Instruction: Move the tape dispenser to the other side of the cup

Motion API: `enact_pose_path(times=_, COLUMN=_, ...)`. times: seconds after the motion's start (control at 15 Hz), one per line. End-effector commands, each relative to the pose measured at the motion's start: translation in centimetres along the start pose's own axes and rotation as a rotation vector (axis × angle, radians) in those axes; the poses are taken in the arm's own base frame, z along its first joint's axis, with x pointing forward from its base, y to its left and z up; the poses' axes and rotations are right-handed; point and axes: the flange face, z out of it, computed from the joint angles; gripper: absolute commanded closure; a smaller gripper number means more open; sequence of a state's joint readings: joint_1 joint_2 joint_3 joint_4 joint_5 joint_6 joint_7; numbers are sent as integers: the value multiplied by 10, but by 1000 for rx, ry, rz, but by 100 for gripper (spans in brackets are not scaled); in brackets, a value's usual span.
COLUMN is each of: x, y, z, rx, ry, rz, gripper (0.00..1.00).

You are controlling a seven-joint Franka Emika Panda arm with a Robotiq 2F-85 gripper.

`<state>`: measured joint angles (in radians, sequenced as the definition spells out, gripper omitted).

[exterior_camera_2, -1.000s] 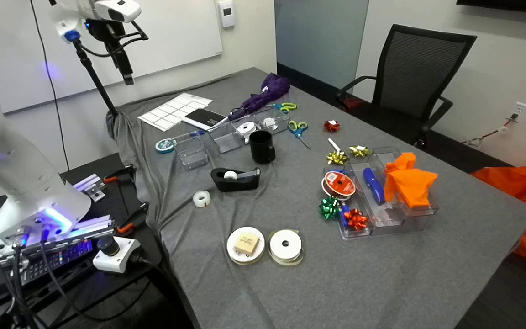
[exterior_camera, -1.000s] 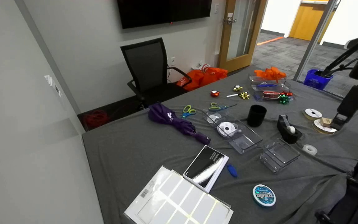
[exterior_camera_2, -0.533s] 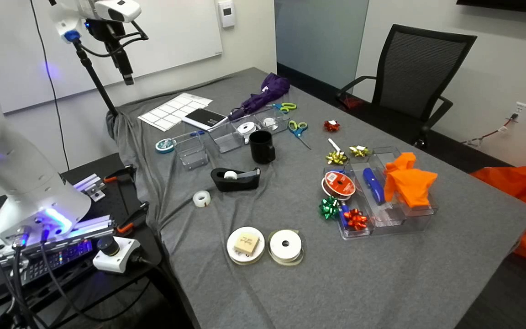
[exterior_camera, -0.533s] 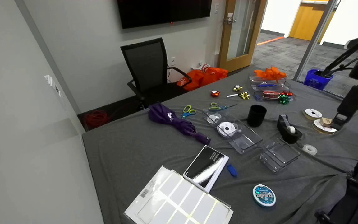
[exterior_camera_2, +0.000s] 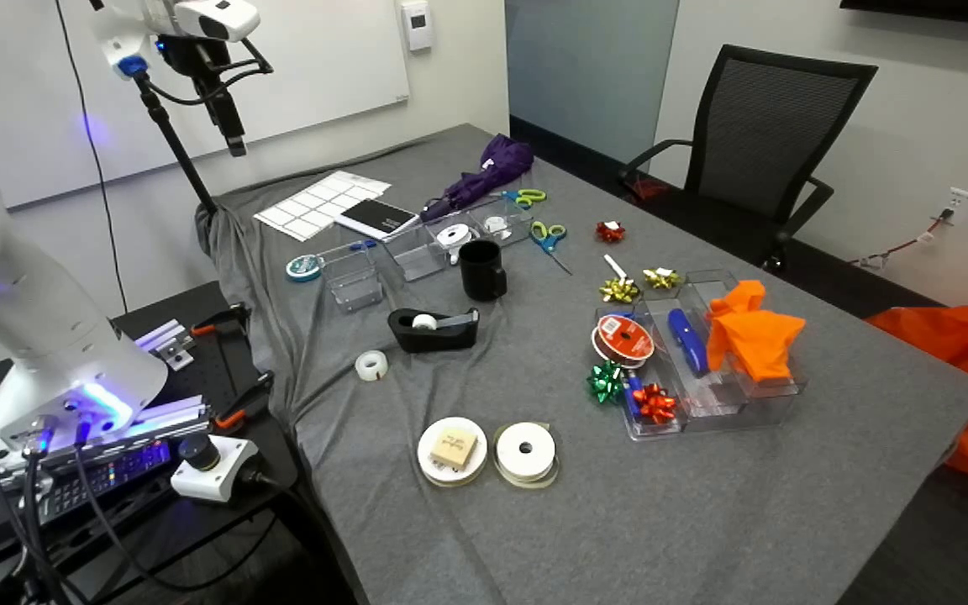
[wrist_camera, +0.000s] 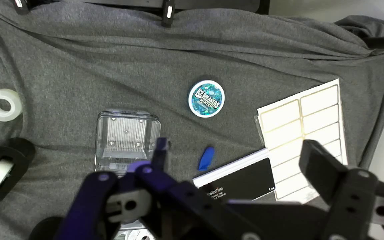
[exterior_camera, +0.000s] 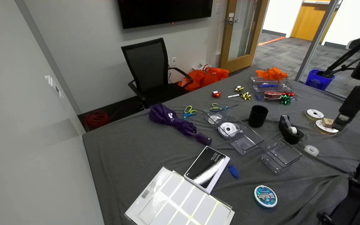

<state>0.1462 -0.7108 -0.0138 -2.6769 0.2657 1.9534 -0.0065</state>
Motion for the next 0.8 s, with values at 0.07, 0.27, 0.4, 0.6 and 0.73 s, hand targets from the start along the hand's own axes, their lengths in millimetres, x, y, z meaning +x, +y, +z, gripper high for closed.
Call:
enact_pose_path(times=0.07, x=0, y=0, z=-1, rx=0, ry=-1, rz=0, gripper=0)
enact_pose_path(times=0.27, x=0, y=0, z=-1, rx=0, ry=-1, rz=0, gripper=0)
enact_pose_path(times=0.4, x=0, y=0, z=-1, rx=0, ry=-1, rz=0, gripper=0)
enact_pose_path(times=0.6, x=2, y=9, z=-2, rx=30, ry=34, rz=53, gripper=0)
enact_pose_path(times=0.73, x=4, y=27, z=-5, rx=45, ry=59, rz=163, gripper=0)
